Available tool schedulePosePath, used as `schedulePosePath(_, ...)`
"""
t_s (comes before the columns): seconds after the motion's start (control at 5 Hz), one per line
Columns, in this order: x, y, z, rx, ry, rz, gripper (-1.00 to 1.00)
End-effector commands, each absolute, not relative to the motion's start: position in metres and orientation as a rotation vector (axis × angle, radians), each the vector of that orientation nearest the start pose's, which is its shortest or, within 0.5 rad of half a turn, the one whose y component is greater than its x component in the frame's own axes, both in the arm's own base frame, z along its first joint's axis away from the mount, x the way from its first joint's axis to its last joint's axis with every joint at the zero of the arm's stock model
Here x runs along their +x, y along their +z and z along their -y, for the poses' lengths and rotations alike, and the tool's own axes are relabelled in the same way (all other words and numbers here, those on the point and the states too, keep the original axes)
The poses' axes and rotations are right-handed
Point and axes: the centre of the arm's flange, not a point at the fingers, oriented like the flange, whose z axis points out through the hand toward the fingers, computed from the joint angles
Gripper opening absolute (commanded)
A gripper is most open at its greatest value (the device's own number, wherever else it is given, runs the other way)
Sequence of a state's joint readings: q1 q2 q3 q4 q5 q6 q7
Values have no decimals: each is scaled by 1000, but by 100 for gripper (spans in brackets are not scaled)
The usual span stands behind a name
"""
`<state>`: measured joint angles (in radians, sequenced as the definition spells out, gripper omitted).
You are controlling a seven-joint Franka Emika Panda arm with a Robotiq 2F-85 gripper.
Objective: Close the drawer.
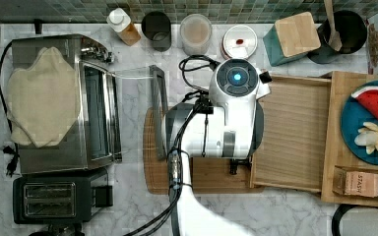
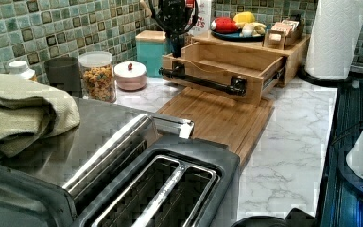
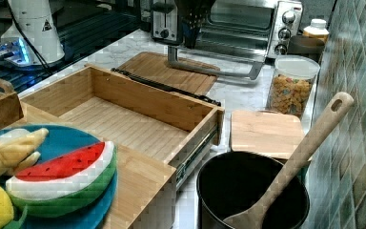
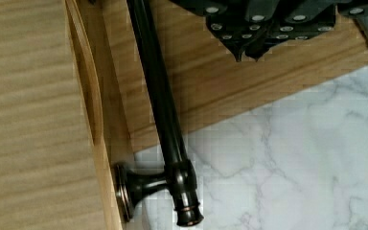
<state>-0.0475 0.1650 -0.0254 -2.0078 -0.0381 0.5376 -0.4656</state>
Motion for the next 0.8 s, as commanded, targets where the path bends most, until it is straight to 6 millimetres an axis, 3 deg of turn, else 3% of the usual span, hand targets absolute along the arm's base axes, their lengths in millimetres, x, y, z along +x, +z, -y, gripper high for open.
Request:
schedulePosePath(0.2,566,290,32,-3037,106,-595,-100)
schedulePosePath(0.4,565,277,33,-3025,118,-587,-100)
schedulePosePath(0.8,554,271,43,-3151,66,-549,-100)
